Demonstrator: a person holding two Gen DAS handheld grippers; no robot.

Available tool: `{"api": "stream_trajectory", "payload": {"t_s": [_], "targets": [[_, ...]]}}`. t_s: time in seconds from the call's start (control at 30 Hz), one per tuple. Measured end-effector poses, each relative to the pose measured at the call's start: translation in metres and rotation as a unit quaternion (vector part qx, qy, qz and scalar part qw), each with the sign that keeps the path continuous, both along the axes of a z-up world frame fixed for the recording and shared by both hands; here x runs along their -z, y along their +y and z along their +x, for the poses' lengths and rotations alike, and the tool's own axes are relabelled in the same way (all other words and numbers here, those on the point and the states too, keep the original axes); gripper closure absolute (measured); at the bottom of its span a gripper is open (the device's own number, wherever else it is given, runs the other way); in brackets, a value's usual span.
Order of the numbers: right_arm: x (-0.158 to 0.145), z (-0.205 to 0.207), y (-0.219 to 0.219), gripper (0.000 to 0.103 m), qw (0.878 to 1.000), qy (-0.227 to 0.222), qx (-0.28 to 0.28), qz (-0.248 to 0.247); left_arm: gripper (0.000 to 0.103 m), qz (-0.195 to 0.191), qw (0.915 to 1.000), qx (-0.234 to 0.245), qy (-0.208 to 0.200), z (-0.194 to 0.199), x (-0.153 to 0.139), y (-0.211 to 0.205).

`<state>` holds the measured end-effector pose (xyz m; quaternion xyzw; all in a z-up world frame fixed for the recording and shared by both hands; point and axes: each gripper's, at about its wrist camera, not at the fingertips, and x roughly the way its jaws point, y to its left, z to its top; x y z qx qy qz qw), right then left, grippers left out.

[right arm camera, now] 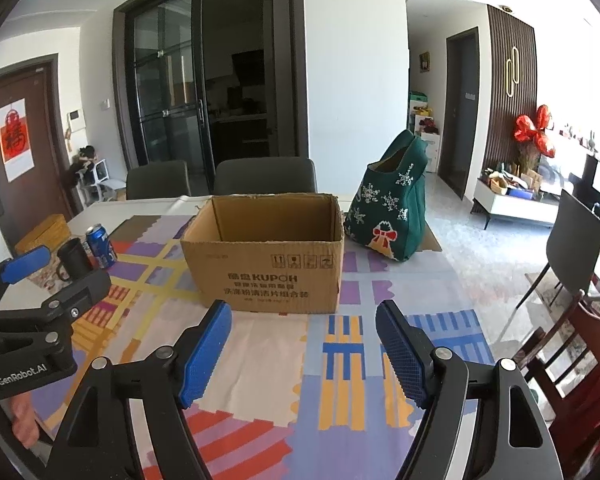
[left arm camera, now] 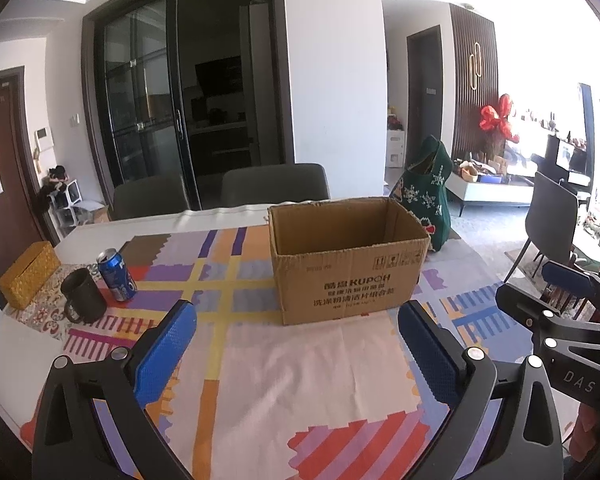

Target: Organize snacks

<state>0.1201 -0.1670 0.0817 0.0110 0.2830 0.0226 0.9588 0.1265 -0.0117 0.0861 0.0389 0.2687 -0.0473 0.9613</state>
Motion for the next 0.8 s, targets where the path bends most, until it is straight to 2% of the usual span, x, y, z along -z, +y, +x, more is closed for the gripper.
{"api": "stream_trajectory", "payload": {"t_s": [0.57,0.8], "targets": [[0.001,-0.007,0.002,0.028,1.000,-0.002,0.000,-0.002,0.000,0.008,0.9999,-0.001,-0.006,-0.015,-0.004,0.000],[0.001,-0.011,0.002,0.028,1.000,-0.003,0.000,-0.001,0.000,0.019,0.9996,-0.005,-0.021,-0.022,-0.007,-0.001]]}}
